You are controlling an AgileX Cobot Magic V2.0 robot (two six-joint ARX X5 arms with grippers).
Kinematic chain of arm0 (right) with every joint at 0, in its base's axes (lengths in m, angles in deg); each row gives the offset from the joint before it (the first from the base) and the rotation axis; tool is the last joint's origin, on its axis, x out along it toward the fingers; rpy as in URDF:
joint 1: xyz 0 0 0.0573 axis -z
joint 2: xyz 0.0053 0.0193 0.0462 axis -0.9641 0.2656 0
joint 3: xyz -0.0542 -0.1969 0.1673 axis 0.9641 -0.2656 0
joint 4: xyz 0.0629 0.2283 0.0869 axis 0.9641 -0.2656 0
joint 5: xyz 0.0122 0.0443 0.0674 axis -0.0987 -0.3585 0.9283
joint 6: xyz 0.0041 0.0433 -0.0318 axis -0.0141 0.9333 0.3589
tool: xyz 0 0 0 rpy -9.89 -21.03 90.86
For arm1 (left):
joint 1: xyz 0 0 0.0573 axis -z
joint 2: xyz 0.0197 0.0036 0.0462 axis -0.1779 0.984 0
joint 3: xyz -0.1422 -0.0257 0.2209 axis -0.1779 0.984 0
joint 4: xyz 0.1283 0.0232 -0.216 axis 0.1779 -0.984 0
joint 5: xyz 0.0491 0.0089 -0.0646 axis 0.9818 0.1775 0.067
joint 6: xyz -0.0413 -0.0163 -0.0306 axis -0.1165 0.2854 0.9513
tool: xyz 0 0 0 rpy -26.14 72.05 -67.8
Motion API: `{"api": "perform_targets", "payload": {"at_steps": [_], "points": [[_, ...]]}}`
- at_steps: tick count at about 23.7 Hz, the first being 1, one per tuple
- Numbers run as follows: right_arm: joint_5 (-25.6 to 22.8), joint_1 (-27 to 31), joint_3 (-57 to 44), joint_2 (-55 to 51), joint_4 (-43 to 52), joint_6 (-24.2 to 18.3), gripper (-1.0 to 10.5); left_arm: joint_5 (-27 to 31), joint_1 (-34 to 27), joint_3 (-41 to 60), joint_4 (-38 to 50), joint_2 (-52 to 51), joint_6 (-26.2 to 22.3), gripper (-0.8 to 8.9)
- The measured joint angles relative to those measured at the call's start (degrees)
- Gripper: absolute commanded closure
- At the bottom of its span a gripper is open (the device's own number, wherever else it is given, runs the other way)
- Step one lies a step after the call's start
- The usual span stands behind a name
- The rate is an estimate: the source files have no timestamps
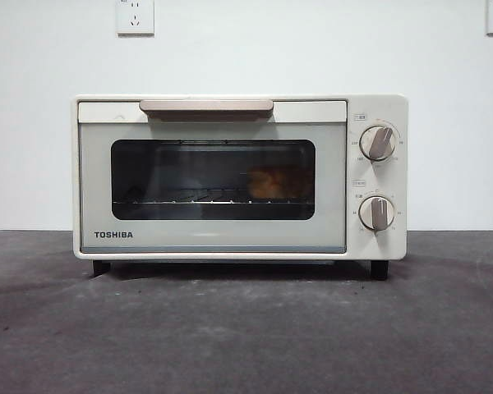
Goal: The left arm flap open the oven, the right arm pick bread and place it into oven, the left arm flap close the oven
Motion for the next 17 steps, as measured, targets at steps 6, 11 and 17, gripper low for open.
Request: {"api": "perform_targets", "payload": {"at_steps": [6, 11, 17], "points": [[0.0, 0.02, 0.0, 0.0, -0.02, -2.86, 6.9, 0.07, 0.0, 0.0, -0.02, -0.24, -1.33, 8.04], [-1.49, 0.0, 0.0, 0.0, -1.57, -3.26, 9.3, 0.04, 0.22, 0.0, 0.17, -0.22, -1.55, 8.04], [-3.58, 0.0, 0.0, 0.0, -0.98, -3.26, 9.3, 0.04, 0.39, 0.0, 0.28, -0.63, -1.53, 8.04]]}}
